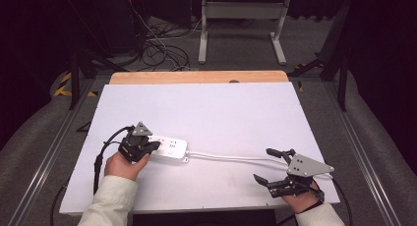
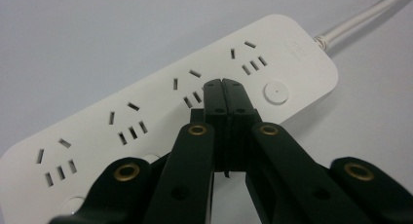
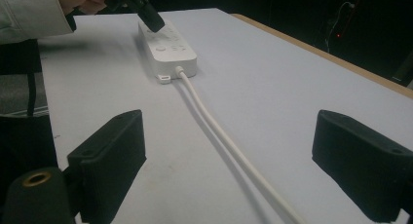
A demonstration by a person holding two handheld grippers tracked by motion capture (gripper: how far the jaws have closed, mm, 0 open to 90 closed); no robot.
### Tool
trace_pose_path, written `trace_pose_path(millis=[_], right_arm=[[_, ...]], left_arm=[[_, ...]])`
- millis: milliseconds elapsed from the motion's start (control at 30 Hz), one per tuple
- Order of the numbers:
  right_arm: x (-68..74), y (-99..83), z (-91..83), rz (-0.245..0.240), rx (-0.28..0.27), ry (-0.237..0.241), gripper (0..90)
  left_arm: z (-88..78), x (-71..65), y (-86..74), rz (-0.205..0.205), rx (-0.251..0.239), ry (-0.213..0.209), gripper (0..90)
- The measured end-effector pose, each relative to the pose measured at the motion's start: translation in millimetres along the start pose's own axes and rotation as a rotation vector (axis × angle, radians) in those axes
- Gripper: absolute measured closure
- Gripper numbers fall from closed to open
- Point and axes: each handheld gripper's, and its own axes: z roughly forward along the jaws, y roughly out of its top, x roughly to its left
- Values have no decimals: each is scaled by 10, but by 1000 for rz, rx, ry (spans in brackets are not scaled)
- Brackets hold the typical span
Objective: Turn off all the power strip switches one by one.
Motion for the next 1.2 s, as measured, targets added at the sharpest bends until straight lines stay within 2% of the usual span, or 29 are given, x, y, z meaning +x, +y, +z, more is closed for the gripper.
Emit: trace_pose_path(millis=[433,667,1133,1200], right_arm=[[-1,-2,0,2,1,2,126],[1,-1,3,1,3,5,126],[7,-1,-7,-2,0,4,126],[7,-2,-8,-2,0,4,126]], left_arm=[[63,6,-8,-5,30,-5,900],[97,-44,-4,15,37,40,900],[92,-12,-43,-5,19,20,900],[94,-19,-42,2,17,27,900]])
